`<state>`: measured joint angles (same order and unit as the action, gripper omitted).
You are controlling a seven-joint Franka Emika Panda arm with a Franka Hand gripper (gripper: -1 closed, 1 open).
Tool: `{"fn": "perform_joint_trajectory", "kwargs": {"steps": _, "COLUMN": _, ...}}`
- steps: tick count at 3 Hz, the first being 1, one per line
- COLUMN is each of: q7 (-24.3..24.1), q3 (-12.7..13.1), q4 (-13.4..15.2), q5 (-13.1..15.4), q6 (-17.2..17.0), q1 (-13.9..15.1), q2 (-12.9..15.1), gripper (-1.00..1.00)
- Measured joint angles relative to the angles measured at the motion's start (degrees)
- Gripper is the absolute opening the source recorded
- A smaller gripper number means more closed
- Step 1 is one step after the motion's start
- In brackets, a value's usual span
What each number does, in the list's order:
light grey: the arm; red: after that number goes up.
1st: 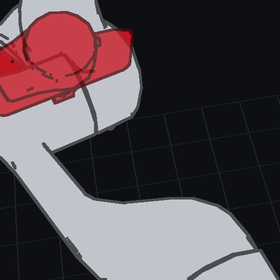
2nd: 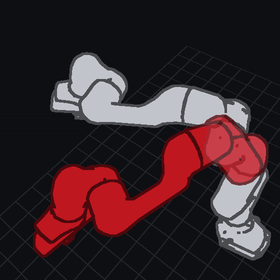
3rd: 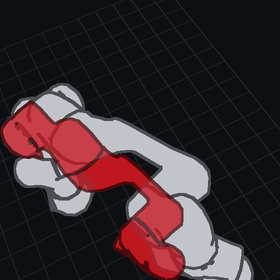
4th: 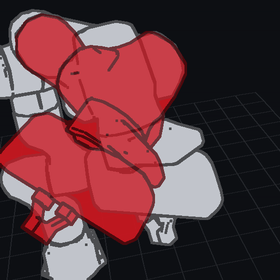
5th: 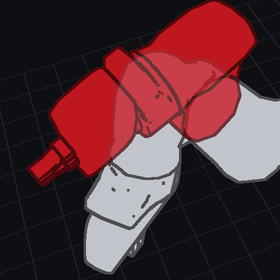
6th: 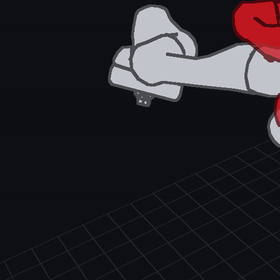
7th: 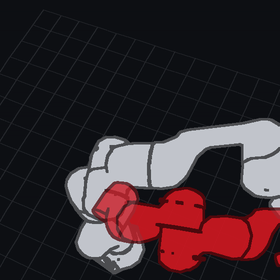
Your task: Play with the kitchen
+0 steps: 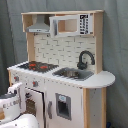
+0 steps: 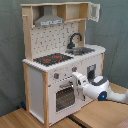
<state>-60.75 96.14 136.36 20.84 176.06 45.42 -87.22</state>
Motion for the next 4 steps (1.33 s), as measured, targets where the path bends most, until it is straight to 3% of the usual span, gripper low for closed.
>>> {"fn": "perform_joint_trajectory", "kwargs": {"steps": 2, "q7": -2.13, "q3": 1.38, "q4": 0.07, "q5": -0.01, "q6": -10.58, "q1": -7.19, "q2": 0.79, "gripper": -1.0}}
{"fn": "perform_joint_trajectory", "kwargs": {"steps": 4, "q7": -3.89, "q3": 2.89, "q4": -2.93, "q5": -0.03, "q6": -21.15, "q1": -10.76, "q2": 1.01, "gripper": -1.0}}
